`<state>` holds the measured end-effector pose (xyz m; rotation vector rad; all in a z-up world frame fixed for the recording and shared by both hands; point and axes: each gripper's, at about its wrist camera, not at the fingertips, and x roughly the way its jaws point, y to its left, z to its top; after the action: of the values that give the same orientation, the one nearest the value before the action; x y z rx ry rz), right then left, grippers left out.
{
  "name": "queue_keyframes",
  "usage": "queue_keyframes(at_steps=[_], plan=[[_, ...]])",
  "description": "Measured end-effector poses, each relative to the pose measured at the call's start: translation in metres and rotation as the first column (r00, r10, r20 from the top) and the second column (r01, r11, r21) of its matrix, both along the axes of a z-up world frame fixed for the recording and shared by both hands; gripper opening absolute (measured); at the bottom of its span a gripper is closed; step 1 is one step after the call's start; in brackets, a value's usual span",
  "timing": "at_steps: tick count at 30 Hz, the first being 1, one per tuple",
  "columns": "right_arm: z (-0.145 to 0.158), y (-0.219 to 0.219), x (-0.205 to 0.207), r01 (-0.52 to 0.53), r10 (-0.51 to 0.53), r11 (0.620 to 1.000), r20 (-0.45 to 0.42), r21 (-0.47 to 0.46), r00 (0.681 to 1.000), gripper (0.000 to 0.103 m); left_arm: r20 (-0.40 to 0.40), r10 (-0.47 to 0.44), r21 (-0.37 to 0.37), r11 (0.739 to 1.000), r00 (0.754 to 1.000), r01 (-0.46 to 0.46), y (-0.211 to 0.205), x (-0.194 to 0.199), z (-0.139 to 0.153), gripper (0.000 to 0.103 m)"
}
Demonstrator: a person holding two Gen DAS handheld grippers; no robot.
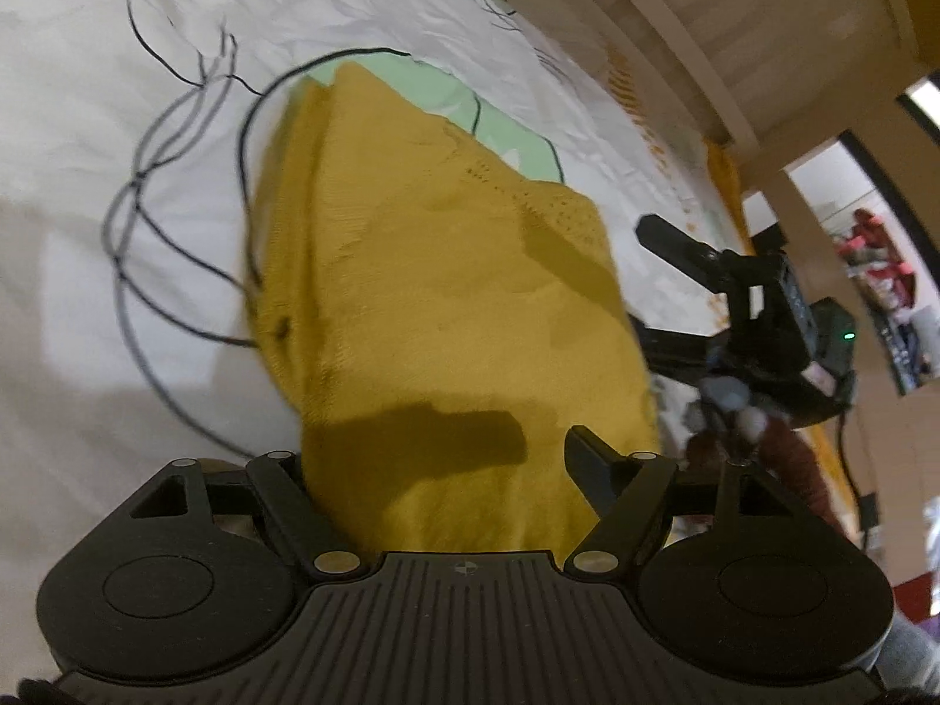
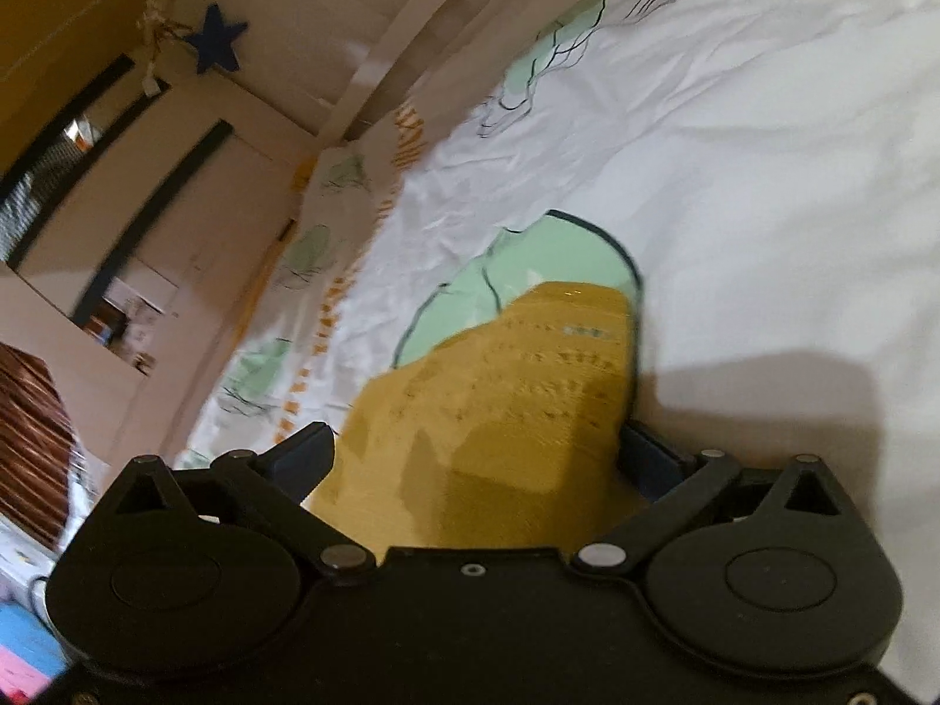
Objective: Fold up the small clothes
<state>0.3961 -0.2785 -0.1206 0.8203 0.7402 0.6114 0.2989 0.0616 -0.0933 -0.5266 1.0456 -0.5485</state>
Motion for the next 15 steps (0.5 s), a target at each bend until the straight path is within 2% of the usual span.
queue_keyframes(at_steps=[2, 4, 5, 6, 7, 8, 10, 12, 15], plan=[[-0.001, 0.003, 0.006, -0.007, 0.007, 1.0, 0.001, 0.017, 1.0, 0.103, -0.021, -0.002, -0.036, 0.999, 1.0, 0.001, -0.001, 0.003, -0.002, 0.072], [-0.002, 0.006, 0.008, -0.012, 0.012, 1.0, 0.0, 0.016, 1.0, 0.103, -0.045, -0.013, -0.067, 0.998, 0.999, 0.01, -0.001, 0.005, -0.003, 0.045], [0.0, 0.008, 0.009, -0.015, 0.015, 1.0, 0.0, 0.0, 1.0, 0.095, -0.081, -0.022, -0.091, 0.996, 0.996, 0.014, 0.0, 0.006, -0.006, 0.014], [0.001, 0.008, 0.008, -0.021, 0.021, 1.0, -0.002, -0.017, 1.0, 0.065, -0.119, -0.026, -0.12, 0.993, 0.993, 0.012, 0.0, 0.005, -0.011, 0.014], [0.0, 0.008, 0.008, -0.022, 0.021, 0.999, -0.021, -0.038, 1.0, 0.051, -0.134, -0.029, -0.138, 0.99, 0.991, 0.01, 0.001, 0.003, -0.013, 0.014], [-0.002, 0.008, 0.007, -0.014, 0.011, 0.999, -0.06, -0.053, 0.998, 0.046, -0.127, -0.036, -0.127, 0.992, 0.991, 0.019, 0.0, 0.002, -0.012, 0.013], [0.0, 0.005, 0.0, 0.004, -0.006, 0.999, -0.072, -0.037, 0.997, 0.046, -0.103, -0.042, -0.106, 0.994, 0.994, 0.031, -0.001, -0.005, -0.006, 0.013], [0.005, 0.005, -0.011, 0.013, -0.016, 0.999, -0.083, -0.038, 0.996, 0.045, -0.122, -0.049, -0.152, 0.988, 0.991, 0.03, 0.002, -0.014, -0.003, 0.013], [0.016, 0.005, -0.037, 0.008, -0.013, 0.999, -0.092, -0.047, 0.996, 0.045, -0.115, -0.083, -0.151, 0.986, 0.99, 0.065, 0.001, -0.034, 0.008, 0.013]])
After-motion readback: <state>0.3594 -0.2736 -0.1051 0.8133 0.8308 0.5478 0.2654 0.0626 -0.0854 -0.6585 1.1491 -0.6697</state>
